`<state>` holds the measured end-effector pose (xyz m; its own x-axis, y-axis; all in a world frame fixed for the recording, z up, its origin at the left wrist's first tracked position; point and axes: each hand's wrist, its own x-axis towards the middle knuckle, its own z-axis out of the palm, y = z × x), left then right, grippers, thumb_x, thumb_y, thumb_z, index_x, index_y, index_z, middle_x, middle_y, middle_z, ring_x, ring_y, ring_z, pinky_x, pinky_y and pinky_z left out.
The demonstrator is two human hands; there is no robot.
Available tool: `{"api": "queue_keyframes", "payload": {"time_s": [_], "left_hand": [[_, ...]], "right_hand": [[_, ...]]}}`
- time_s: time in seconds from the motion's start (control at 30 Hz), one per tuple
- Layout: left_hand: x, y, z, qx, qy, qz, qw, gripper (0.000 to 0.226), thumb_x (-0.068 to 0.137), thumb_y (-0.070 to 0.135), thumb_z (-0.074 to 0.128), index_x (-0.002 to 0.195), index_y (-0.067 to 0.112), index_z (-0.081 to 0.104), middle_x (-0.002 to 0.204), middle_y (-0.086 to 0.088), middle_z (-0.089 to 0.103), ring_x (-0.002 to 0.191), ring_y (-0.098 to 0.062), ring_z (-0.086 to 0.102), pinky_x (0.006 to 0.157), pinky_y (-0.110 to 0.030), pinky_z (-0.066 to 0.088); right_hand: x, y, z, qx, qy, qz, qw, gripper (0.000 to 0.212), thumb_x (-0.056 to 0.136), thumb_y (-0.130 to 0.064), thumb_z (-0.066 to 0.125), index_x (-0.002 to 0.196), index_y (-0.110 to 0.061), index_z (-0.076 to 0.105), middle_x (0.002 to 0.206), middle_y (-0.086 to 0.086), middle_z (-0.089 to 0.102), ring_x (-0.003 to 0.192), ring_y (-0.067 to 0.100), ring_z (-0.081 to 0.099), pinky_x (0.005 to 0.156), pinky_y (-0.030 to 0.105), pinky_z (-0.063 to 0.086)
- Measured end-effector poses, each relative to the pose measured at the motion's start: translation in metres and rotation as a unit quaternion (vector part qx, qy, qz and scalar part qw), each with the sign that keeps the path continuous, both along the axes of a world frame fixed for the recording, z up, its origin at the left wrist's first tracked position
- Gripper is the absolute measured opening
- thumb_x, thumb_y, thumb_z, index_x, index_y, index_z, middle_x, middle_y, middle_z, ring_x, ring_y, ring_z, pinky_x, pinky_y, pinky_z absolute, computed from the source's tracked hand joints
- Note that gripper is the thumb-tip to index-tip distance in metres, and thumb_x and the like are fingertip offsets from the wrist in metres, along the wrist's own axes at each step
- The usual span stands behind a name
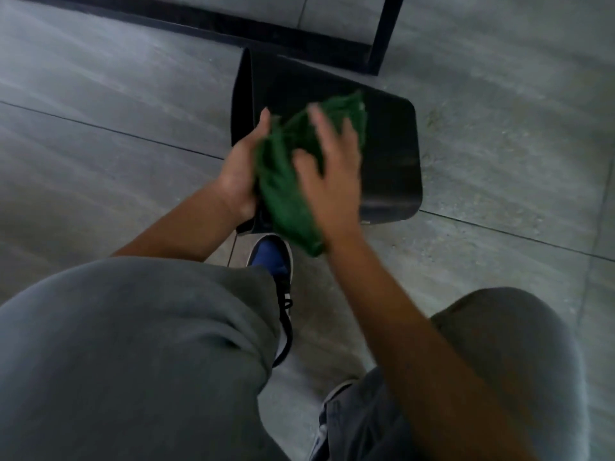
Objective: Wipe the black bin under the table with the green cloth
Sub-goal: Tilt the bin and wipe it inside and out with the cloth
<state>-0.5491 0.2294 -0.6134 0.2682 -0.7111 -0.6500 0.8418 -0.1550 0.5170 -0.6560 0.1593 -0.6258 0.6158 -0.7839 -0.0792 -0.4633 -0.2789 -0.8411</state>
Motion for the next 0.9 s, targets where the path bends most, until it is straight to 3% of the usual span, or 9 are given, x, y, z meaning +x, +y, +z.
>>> {"api": "queue_keyframes", "payload": {"time_s": [0.07, 0.13, 0.23, 0.37, 0.43, 0.53, 0.6, 0.77, 0.9], "left_hand": [[0.002, 0.003, -0.009, -0.005, 0.019, -0.002, 1.000, 0.057, 0.105, 0.047, 0.031, 0.133, 0.010, 0.065, 0.126, -0.009, 0.071, 0.121, -0.026, 0.066, 0.105, -0.039, 0.052], [0.005, 0.006, -0.012, 0.020, 0.007, 0.020, 1.000, 0.062, 0.108, 0.052, 0.024, 0.131, 0.015, 0.069, 0.130, -0.007, 0.071, 0.126, -0.023, 0.064, 0.115, -0.041, 0.043], [0.004, 0.011, -0.014, 0.065, -0.009, 0.030, 0.997, 0.062, 0.108, 0.056, 0.032, 0.135, 0.010, 0.063, 0.133, -0.017, 0.069, 0.123, -0.032, 0.066, 0.103, -0.045, 0.054], [0.005, 0.008, -0.006, 0.097, -0.089, 0.033, 0.991, 0.048, 0.104, 0.052, 0.048, 0.127, 0.013, 0.065, 0.121, -0.014, 0.075, 0.110, -0.033, 0.073, 0.086, -0.045, 0.063], [0.004, 0.000, 0.002, 0.113, -0.092, 0.034, 0.989, 0.051, 0.103, 0.054, 0.050, 0.129, 0.012, 0.065, 0.121, -0.016, 0.075, 0.110, -0.034, 0.073, 0.096, -0.050, 0.058], [0.004, -0.007, 0.006, 0.091, -0.072, 0.046, 0.992, 0.056, 0.107, 0.050, 0.040, 0.136, 0.007, 0.061, 0.120, -0.015, 0.074, 0.111, -0.029, 0.070, 0.100, -0.041, 0.054], [0.004, 0.001, 0.001, 0.078, -0.058, 0.052, 0.994, 0.054, 0.108, 0.046, 0.038, 0.140, 0.008, 0.058, 0.123, -0.015, 0.072, 0.115, -0.029, 0.068, 0.101, -0.039, 0.054], [0.005, 0.011, -0.005, 0.129, -0.086, 0.041, 0.987, 0.051, 0.101, 0.055, 0.052, 0.126, 0.014, 0.067, 0.118, -0.014, 0.076, 0.105, -0.031, 0.075, 0.081, -0.045, 0.064], [0.002, -0.005, 0.010, 0.132, -0.103, 0.037, 0.985, 0.055, 0.100, 0.058, 0.053, 0.126, 0.012, 0.068, 0.120, -0.016, 0.075, 0.111, -0.033, 0.073, 0.092, -0.047, 0.060]], "right_hand": [[0.013, 0.042, 0.008, -0.083, 0.026, 0.009, 0.996, 0.065, 0.091, -0.071, 0.045, 0.149, -0.042, 0.047, 0.169, 0.011, 0.023, 0.157, 0.035, 0.018, 0.126, 0.056, 0.013], [0.015, 0.036, -0.002, -0.129, 0.044, 0.039, 0.990, 0.067, 0.091, -0.076, 0.043, 0.145, -0.037, 0.054, 0.166, 0.012, 0.033, 0.154, 0.034, 0.025, 0.125, 0.054, 0.014], [-0.004, -0.029, -0.035, -0.137, 0.124, 0.017, 0.983, 0.053, 0.100, -0.061, 0.043, 0.144, -0.035, 0.056, 0.162, 0.011, 0.041, 0.152, 0.030, 0.032, 0.125, 0.051, 0.023], [-0.038, -0.129, -0.059, -0.002, 0.169, -0.146, 0.975, 0.047, 0.105, -0.034, 0.047, 0.151, -0.026, 0.050, 0.163, 0.009, 0.038, 0.145, 0.028, 0.042, 0.115, 0.041, 0.040], [-0.023, -0.096, -0.041, -0.006, 0.160, -0.139, 0.977, 0.047, 0.103, -0.028, 0.049, 0.149, -0.023, 0.053, 0.165, 0.010, 0.033, 0.150, 0.028, 0.035, 0.120, 0.041, 0.036], [0.016, 0.003, -0.016, -0.129, 0.027, 0.012, 0.991, 0.046, 0.096, -0.030, 0.048, 0.139, -0.021, 0.062, 0.160, 0.014, 0.042, 0.149, 0.033, 0.036, 0.122, 0.047, 0.032], [0.015, 0.015, -0.020, -0.170, 0.005, 0.089, 0.981, 0.045, 0.096, -0.029, 0.049, 0.137, -0.019, 0.065, 0.156, 0.017, 0.046, 0.147, 0.037, 0.040, 0.122, 0.050, 0.033], [-0.049, -0.101, -0.058, -0.020, 0.164, -0.088, 0.982, 0.045, 0.105, -0.019, 0.049, 0.150, -0.017, 0.052, 0.167, 0.016, 0.029, 0.155, 0.031, 0.028, 0.125, 0.039, 0.027], [-0.020, -0.045, -0.028, -0.063, 0.095, -0.052, 0.992, 0.045, 0.104, -0.021, 0.049, 0.149, -0.016, 0.054, 0.164, 0.017, 0.034, 0.153, 0.032, 0.030, 0.125, 0.044, 0.028]]}}
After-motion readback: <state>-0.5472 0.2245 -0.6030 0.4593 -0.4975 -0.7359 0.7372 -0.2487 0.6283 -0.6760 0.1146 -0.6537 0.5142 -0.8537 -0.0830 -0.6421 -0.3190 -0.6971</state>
